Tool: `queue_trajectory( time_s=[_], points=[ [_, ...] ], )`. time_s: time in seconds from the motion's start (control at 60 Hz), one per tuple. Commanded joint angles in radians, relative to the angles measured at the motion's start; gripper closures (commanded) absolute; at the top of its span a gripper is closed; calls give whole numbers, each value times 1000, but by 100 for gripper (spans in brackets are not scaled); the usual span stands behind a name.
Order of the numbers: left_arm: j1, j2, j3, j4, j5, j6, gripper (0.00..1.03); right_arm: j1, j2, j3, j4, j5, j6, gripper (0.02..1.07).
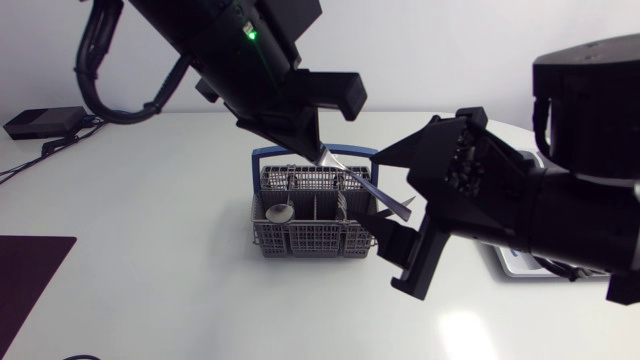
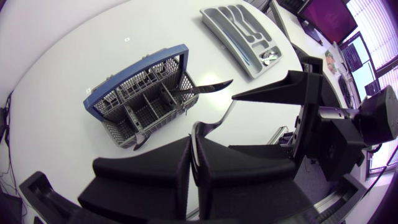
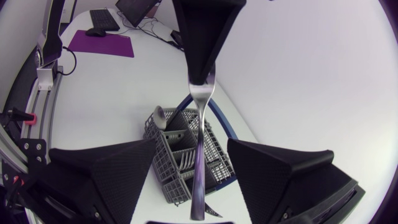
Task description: Sort the cutlery from the basket into the organizer compartments.
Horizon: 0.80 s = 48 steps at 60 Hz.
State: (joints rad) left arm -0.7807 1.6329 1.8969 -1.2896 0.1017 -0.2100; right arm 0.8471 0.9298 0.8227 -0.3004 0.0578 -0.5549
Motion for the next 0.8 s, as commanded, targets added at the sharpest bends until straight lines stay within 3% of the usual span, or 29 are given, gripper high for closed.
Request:
queue_trajectory(
  time_s=[0.0,0.2,0.333,0.783],
  points=[
    [0,19,-19,9,15,-23,100,17,24,41,24,14,-14,45],
    [0,19,-22,10,15,-23,100,21,60,64,37,16,-13,71],
    [0,19,-22,9,18,-22,100,24,80,70,35,19,-10,83],
    [-2,10,-24,9,23,-20,100,21,129,98,27,28,-2,98]
  ],
)
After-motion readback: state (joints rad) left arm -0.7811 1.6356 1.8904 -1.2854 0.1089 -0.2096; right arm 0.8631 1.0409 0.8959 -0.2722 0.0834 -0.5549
